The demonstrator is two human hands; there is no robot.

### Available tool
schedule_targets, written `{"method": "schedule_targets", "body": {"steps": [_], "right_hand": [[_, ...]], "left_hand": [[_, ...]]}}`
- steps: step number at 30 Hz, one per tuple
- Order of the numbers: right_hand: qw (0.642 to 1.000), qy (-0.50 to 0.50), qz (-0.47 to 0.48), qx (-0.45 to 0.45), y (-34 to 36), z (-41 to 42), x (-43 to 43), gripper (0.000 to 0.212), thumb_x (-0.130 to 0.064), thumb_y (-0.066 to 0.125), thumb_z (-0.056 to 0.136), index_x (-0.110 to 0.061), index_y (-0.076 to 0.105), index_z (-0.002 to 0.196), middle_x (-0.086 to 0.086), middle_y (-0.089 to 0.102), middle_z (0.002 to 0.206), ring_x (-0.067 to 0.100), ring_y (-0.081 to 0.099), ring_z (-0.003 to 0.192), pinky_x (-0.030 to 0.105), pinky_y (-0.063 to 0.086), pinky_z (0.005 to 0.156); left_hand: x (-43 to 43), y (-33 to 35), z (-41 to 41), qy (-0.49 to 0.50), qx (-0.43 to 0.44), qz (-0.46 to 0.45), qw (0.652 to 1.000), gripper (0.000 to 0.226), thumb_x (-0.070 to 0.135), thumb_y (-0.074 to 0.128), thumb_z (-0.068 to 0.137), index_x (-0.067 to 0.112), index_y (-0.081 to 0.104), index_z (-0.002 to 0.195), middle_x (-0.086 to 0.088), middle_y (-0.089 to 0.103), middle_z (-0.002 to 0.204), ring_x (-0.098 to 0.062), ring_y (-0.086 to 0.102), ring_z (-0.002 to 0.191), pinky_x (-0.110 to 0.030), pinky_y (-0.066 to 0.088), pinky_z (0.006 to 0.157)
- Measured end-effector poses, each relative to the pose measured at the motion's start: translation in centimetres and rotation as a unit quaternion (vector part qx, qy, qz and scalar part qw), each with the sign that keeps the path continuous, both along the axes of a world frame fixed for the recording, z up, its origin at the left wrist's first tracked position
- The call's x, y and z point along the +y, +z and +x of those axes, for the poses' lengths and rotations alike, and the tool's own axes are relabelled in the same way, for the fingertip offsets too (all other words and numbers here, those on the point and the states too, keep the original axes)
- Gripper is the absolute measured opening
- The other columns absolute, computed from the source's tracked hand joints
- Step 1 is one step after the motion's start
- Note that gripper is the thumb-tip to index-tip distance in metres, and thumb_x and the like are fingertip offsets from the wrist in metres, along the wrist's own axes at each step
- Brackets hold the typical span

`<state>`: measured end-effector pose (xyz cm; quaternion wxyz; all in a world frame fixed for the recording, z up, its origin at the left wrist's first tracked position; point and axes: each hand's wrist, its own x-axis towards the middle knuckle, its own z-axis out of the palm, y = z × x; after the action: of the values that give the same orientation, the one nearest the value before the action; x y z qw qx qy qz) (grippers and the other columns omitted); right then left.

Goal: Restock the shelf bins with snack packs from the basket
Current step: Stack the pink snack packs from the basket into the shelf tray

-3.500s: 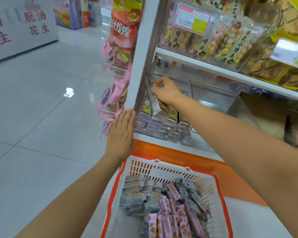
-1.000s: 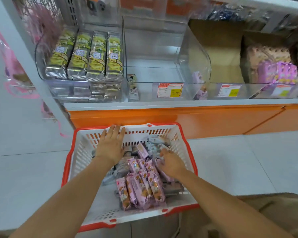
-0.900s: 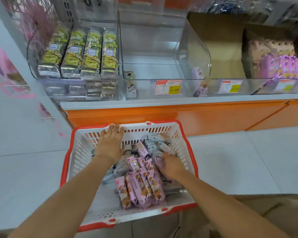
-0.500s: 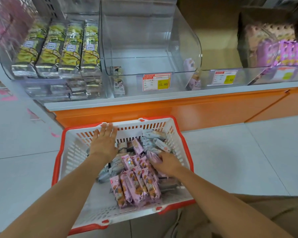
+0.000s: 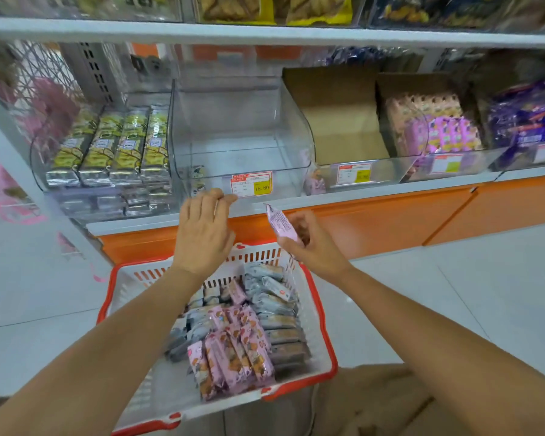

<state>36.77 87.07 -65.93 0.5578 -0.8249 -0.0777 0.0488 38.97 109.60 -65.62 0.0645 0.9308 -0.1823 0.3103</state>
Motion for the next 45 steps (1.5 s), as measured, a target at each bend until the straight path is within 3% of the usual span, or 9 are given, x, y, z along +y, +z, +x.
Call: {"method": "schedule_targets", "body": {"steps": [6,11,14,19,23,29,37,42,45], "right_hand": [[0.995,-0.009,-0.008,-0.1,5.2,1.1,-2.4,0.038,-0.013,0.066,0.091,-0.023,0.044,0.121,-0.007,0.055,0.111,-0.01,0.054,0.091,0.017,0.05,0.069],[0.981,-0.041,-0.095,-0.164,7.5,2.8,-4.1,0.034,-0.016,0.056,0.094,-0.02,0.045,0.126,0.001,0.054,0.127,0.001,0.051,0.097,0.015,0.048,0.063],[0.975,-0.054,-0.121,-0.176,8.2,4.0,-4.8,0.037,-0.018,0.05,0.088,-0.019,0.047,0.125,0.005,0.057,0.121,0.008,0.054,0.092,0.021,0.047,0.058],[0.973,-0.092,-0.129,-0.17,8.6,6.3,-6.0,0.045,-0.015,0.05,0.082,-0.026,0.045,0.125,0.004,0.05,0.116,0.021,0.058,0.097,0.048,0.055,0.072],[0.959,-0.142,-0.165,-0.184,9.3,8.6,-7.3,0.04,-0.005,0.053,0.086,-0.016,0.047,0.124,0.009,0.054,0.115,0.023,0.053,0.094,0.044,0.05,0.078],[0.947,-0.197,-0.197,-0.158,10.0,11.7,-10.0,0.025,-0.008,0.057,0.086,-0.011,0.054,0.11,0.008,0.063,0.105,0.026,0.059,0.09,0.031,0.04,0.07],[0.951,-0.154,-0.254,-0.084,8.3,15.8,-8.8,0.018,-0.01,0.064,0.086,-0.017,0.059,0.102,0.008,0.067,0.1,0.028,0.062,0.091,0.039,0.054,0.076],[0.951,-0.126,-0.283,-0.026,7.4,18.8,-8.1,0.023,-0.006,0.065,0.077,-0.025,0.052,0.076,0.009,0.065,0.084,0.03,0.062,0.083,0.039,0.054,0.073],[0.95,-0.102,-0.296,0.005,7.4,19.4,-7.9,0.021,-0.014,0.073,0.078,-0.023,0.055,0.073,0.007,0.063,0.082,0.026,0.057,0.078,0.038,0.053,0.077]], "left_hand": [[-2.5,3.4,0.7,0.052,0.11,0.077,0.99,0.071,0.017,0.057,0.079,0.01,0.037,0.147,-0.014,0.022,0.159,-0.035,0.021,0.145,-0.051,0.018,0.116],[-4.0,4.7,1.3,0.113,0.222,0.145,0.958,0.08,0.034,0.047,0.097,0.013,-0.001,0.157,-0.006,-0.006,0.165,-0.026,-0.007,0.151,-0.046,-0.004,0.12],[-4.3,5.1,1.3,0.121,0.243,0.155,0.95,0.081,0.036,0.045,0.098,0.012,-0.007,0.156,-0.007,-0.008,0.165,-0.026,-0.007,0.151,-0.045,-0.004,0.121],[-4.9,5.7,1.6,0.124,0.249,0.164,0.946,0.077,0.034,0.044,0.099,0.011,-0.002,0.156,-0.008,-0.001,0.165,-0.026,-0.001,0.151,-0.045,0.0,0.122],[-5.9,6.0,2.0,0.128,0.244,0.145,0.95,0.073,0.033,0.046,0.098,0.008,0.009,0.156,-0.01,0.009,0.164,-0.026,0.007,0.151,-0.045,0.006,0.123],[-8.3,6.2,3.6,0.037,0.235,0.14,0.961,0.074,0.028,0.047,0.099,0.02,0.002,0.157,-0.005,0.001,0.165,-0.024,0.002,0.151,-0.043,0.001,0.122],[-8.6,3.8,5.6,-0.033,0.206,0.121,0.97,0.072,0.022,0.046,0.096,0.017,0.008,0.157,-0.006,0.01,0.164,-0.023,0.008,0.151,-0.039,-0.001,0.122],[-8.1,2.4,6.0,-0.052,0.154,0.104,0.981,0.075,0.016,0.058,0.085,0.012,0.027,0.153,-0.01,0.033,0.157,-0.028,0.029,0.145,-0.042,0.011,0.12],[-7.8,2.0,6.3,-0.068,0.138,0.103,0.983,0.076,0.016,0.06,0.081,0.01,0.032,0.151,-0.011,0.038,0.154,-0.028,0.034,0.142,-0.044,0.02,0.12]]}}
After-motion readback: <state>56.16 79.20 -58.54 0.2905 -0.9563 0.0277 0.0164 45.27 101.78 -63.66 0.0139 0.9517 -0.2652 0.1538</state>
